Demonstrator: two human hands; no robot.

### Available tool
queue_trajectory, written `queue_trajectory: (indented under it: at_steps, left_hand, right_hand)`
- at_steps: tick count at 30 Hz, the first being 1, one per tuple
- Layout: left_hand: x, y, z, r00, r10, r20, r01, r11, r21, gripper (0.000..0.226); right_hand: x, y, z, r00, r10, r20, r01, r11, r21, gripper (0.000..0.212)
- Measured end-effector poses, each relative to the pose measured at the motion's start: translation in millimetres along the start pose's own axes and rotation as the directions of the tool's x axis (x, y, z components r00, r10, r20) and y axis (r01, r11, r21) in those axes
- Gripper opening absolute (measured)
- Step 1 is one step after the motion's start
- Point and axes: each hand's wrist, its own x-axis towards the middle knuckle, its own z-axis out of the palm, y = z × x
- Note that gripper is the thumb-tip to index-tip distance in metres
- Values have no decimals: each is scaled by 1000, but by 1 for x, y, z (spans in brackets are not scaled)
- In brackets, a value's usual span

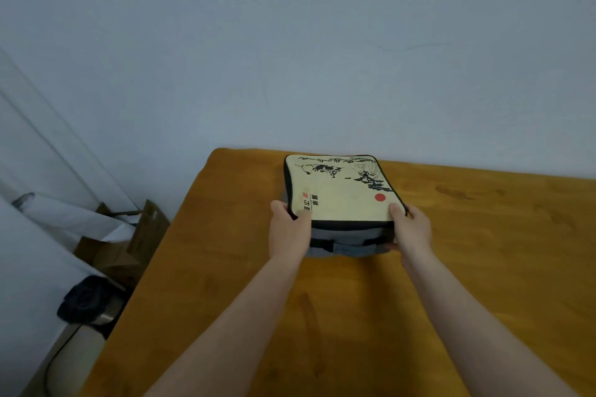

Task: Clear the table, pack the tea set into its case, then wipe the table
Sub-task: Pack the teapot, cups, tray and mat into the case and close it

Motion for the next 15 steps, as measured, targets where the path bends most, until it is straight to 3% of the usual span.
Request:
queue_trajectory:
  at_steps: [6,10,13,15]
  left_hand:
    - [65,-4,-63,992,-58,-108,53,997,-49,11]
    - [97,-12,-101,973,-9,-230,-4,998,-58,12]
    - [118,-25,-121,966,-8,-259,-14,996,-83,24]
    - [130,-32,-131,968,-47,-246,14,991,-135,37]
  right_hand:
    - [-8,-22,85,994,-4,111,-2,999,49,17]
    - [-21,-30,137,977,-12,213,3,999,45,29]
    - [-25,-25,169,958,-101,267,123,990,-67,58]
    - [-29,-21,186,937,-147,317,201,969,-142,57]
